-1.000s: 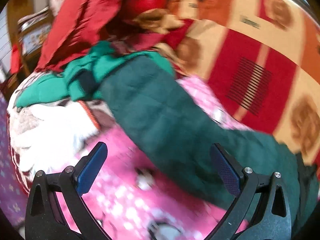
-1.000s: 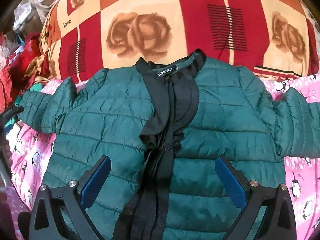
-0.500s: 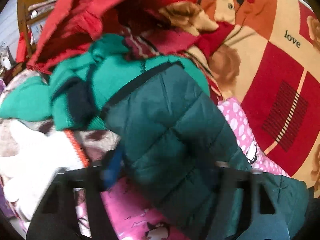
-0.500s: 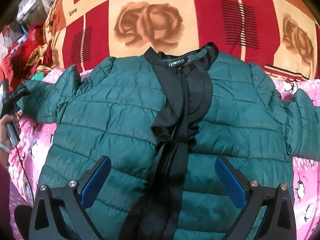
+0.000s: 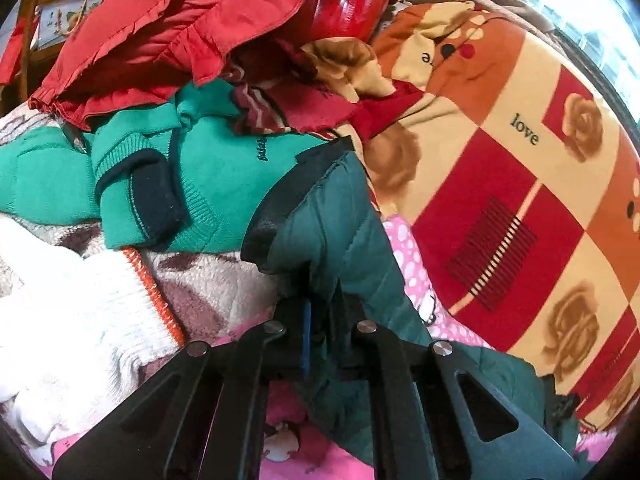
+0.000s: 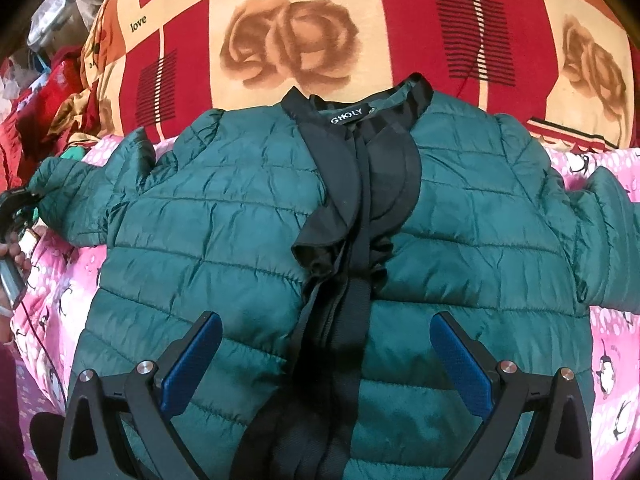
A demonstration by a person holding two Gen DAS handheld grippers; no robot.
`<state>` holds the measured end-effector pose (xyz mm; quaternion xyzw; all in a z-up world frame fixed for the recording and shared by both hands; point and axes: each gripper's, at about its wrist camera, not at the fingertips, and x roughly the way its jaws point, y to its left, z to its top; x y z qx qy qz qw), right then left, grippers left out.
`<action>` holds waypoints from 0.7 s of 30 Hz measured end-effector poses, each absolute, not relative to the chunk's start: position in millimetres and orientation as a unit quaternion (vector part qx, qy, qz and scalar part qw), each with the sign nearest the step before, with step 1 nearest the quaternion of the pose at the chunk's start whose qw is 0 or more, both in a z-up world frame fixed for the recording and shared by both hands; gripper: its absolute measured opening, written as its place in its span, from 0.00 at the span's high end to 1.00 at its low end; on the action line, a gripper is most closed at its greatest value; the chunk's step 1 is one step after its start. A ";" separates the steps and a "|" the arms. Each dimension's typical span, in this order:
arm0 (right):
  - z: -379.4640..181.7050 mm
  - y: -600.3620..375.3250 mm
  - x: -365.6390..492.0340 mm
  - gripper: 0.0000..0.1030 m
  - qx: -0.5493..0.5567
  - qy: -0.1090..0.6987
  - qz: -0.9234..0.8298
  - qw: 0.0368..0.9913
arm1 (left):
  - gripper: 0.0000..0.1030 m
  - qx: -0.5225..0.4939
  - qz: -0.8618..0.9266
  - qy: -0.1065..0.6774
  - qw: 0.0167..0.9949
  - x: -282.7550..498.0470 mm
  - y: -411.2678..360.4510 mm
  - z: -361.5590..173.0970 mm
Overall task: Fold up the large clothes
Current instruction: 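Grasp the sleeve cuff nearest the left tool and lift it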
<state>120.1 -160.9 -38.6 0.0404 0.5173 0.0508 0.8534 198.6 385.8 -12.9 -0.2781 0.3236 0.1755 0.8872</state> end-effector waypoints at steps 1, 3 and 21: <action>-38.0 -160.7 118.9 0.00 0.041 0.516 0.052 0.854 | 0.95 -0.282 0.170 0.323 0.887 195.4 383.9 -11.6; -37.5 -160.7 117.1 0.00 0.041 0.516 0.052 0.854 | 0.95 -0.287 0.155 0.320 0.890 187.6 379.7 -7.7; -30.0 -183.0 102.7 0.00 0.054 0.507 0.037 0.859 | 0.96 -0.164 -0.026 0.306 0.938 155.4 217.5 56.4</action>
